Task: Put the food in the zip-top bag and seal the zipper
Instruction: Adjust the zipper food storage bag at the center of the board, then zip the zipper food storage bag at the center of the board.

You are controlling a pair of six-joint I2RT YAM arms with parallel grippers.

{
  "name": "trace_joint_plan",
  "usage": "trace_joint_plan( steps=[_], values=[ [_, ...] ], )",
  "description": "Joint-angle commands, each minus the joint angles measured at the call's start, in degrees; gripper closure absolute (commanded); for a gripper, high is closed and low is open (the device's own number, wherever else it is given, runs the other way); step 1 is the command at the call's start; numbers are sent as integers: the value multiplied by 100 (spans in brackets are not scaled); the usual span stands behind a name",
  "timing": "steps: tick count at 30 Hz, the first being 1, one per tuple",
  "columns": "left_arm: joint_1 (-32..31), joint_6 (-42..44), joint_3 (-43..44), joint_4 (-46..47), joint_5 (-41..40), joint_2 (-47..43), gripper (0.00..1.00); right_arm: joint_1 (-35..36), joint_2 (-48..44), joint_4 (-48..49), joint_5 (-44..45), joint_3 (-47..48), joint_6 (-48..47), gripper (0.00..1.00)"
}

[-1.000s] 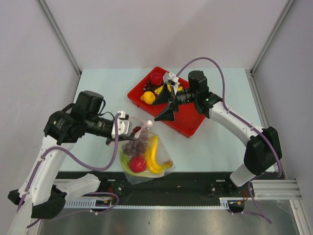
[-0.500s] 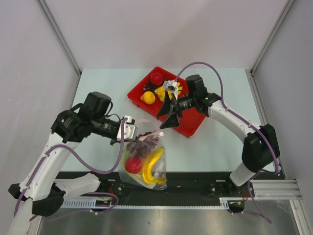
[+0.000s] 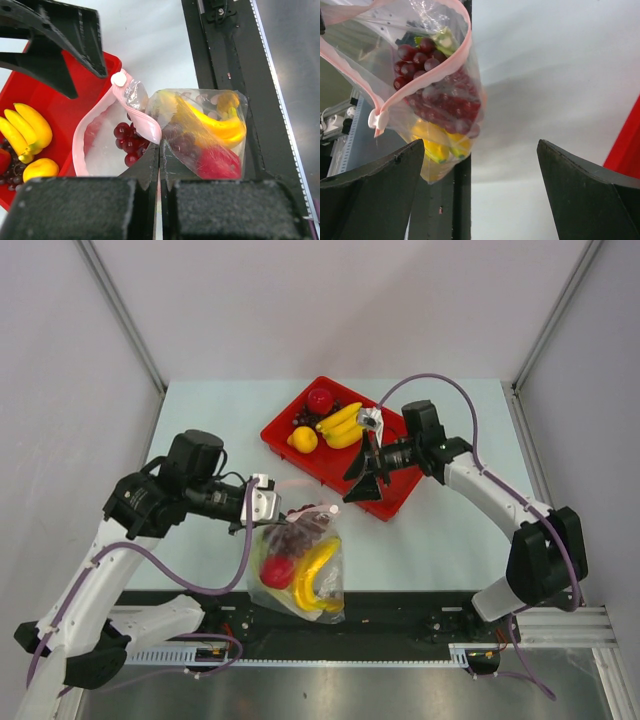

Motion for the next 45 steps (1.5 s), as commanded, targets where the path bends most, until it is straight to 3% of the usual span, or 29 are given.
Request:
trace_joint_plan(
  steps=[1,4,10,17,21,30,34,37,39,45],
  values=[
    [-30,-182,56,549,142,-52,100,227,-578,1043,316,-530,770,0],
    [-30,-279,-6,672,133,-78,100,306,-1105,1843,641,-1224,1297,0],
    [-30,-340,-59,813,63,-43,100,561,-1528,2371,1098,-1621,1579,0],
    [-30,-437,-103,936,54,-69,100,834,-1283,3549,1416,-1630,2318,1],
    [-30,-534,-129,1050,28,-61,100,878,-1106,3979,1275,-1639,2511,7],
    [-30,-604,-191,1173,-25,-78,100,1001,-1027,3708,1257,-1691,2388,25],
    [-30,-613,-191,1173,-34,-87,100,1036,-1009,3366,1380,-1726,2151,6],
    [-30,-630,-191,1173,-34,-87,100,1027,-1044,3304,1477,-1805,2089,2],
    [-30,-631,-199,1182,-25,-87,100,1045,-1071,3417,1512,-1876,2115,2],
    [-30,-674,-235,1217,-51,-87,100,1054,-1010,3962,1635,-1999,2458,14]
  ],
)
